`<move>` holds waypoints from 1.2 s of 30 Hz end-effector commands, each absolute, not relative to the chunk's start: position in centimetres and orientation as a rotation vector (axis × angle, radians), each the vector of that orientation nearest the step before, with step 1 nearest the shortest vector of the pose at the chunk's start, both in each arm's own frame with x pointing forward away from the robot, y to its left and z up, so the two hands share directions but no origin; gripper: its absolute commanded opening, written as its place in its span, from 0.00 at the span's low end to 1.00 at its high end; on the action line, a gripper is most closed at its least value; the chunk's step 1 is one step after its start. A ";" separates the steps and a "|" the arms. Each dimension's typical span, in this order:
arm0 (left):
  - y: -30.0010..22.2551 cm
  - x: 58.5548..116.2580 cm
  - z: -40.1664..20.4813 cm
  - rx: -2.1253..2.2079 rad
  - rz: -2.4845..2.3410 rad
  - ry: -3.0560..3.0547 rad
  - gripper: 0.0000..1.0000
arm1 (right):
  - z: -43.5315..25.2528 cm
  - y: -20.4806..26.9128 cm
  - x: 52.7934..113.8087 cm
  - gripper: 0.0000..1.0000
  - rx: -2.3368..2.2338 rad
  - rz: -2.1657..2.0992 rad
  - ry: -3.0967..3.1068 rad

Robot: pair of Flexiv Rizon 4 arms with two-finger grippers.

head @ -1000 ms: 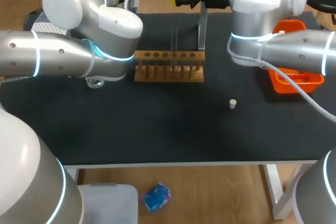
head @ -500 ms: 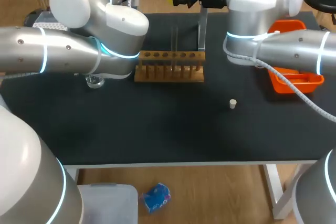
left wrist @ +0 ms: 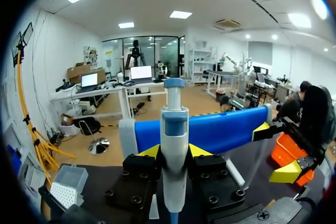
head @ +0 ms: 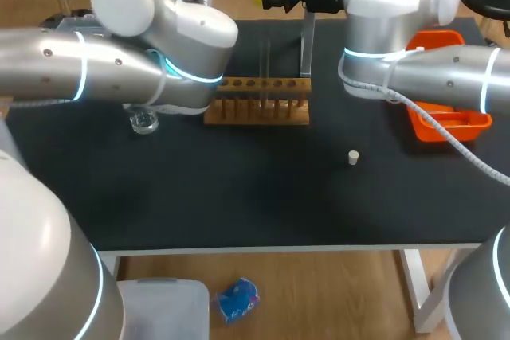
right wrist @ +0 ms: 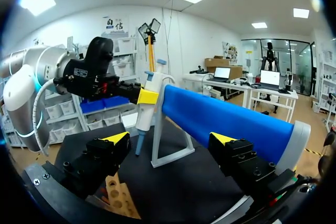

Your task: Invert the test tube, pick up the pipette, mount the tip to pipette, aspirate from beaker and dispense into the tube, eject the tip, return the pipette, and cap with the stopper.

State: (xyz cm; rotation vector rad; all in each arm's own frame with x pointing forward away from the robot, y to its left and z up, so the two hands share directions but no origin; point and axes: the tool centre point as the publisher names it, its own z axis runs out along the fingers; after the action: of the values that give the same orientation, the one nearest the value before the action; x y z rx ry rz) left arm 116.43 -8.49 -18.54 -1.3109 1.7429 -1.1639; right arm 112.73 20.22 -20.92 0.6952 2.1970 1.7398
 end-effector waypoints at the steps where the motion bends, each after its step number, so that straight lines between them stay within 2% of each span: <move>1: -8.9 116.9 -18.4 -1.324 -1.141 1.745 0.00 | -21.0 20.2 112.8 1.00 0.695 1.740 2.197; 36: -8.3 118.5 -19.5 -1.367 -1.055 1.758 0.00 | -21.0 20.2 112.8 1.00 0.695 1.740 2.197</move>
State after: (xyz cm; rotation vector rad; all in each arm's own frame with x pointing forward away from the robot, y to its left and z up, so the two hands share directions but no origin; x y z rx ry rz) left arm 118.27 -8.09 -19.59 -1.3610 1.7553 -1.0677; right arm 112.75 20.24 -20.94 0.6956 2.1964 1.7400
